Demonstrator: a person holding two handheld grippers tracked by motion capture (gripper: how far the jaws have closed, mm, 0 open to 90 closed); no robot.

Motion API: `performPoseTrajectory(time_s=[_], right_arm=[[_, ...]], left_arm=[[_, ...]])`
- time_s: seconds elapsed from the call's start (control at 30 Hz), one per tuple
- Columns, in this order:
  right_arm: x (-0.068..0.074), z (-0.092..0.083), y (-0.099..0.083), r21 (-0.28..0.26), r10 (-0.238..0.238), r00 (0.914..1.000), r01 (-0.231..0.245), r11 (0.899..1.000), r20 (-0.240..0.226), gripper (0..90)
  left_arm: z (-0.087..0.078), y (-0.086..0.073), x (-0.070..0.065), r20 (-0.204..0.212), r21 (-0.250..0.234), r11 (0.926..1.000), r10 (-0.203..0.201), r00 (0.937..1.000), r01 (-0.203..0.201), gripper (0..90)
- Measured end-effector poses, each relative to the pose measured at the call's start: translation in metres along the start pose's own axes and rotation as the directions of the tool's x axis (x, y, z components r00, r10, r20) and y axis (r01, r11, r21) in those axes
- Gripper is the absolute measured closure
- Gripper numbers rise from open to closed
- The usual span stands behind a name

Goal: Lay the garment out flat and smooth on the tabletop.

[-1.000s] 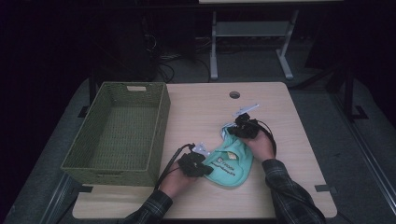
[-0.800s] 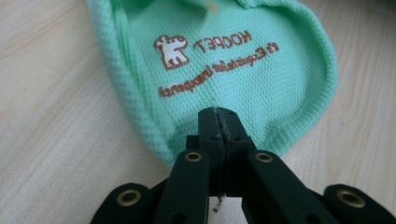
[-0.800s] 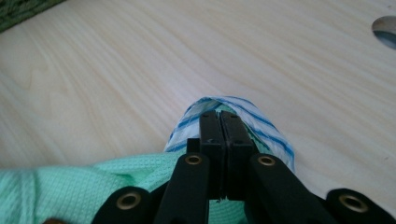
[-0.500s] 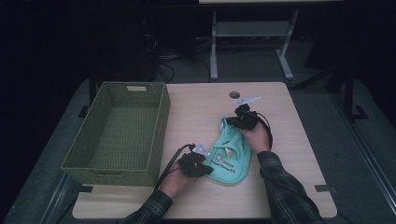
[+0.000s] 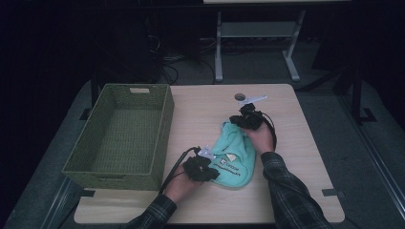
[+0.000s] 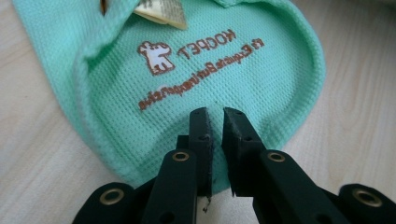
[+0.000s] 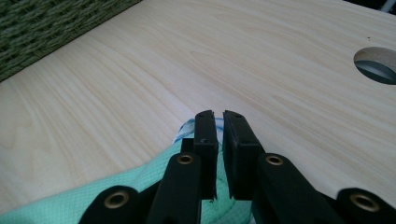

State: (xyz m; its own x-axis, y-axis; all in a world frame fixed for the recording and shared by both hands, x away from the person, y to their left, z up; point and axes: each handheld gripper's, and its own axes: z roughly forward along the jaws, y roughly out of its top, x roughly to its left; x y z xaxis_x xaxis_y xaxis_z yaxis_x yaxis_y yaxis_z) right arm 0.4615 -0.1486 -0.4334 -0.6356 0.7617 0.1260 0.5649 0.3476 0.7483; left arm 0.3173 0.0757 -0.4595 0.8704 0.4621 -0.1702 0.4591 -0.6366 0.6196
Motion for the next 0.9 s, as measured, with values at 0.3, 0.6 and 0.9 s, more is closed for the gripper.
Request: performPoseTrajectory(time_s=[0.3, 0.6, 0.9], right_arm=[[-0.003, -0.030, -0.014, 0.004, -0.026, 0.9993, 0.026, 1.000, -0.028, 89.7], [-0.003, -0.060, -0.033, -0.011, -0.054, 0.9965, 0.053, 0.999, -0.064, 89.8], [0.010, -0.076, -0.068, -0.009, -0.067, 0.9941, 0.066, 0.998, -0.086, 89.8]], left_arm=[[-0.019, 0.011, 0.013, -0.044, -0.074, 0.9965, -0.043, 0.9981, 0.039, 88.5], [-0.017, 0.026, 0.031, -0.103, -0.073, 0.9965, -0.049, 0.9935, 0.041, 89.6], [-0.005, 0.038, 0.053, -0.128, -0.085, 0.9954, -0.055, 0.9902, 0.045, 89.4]])
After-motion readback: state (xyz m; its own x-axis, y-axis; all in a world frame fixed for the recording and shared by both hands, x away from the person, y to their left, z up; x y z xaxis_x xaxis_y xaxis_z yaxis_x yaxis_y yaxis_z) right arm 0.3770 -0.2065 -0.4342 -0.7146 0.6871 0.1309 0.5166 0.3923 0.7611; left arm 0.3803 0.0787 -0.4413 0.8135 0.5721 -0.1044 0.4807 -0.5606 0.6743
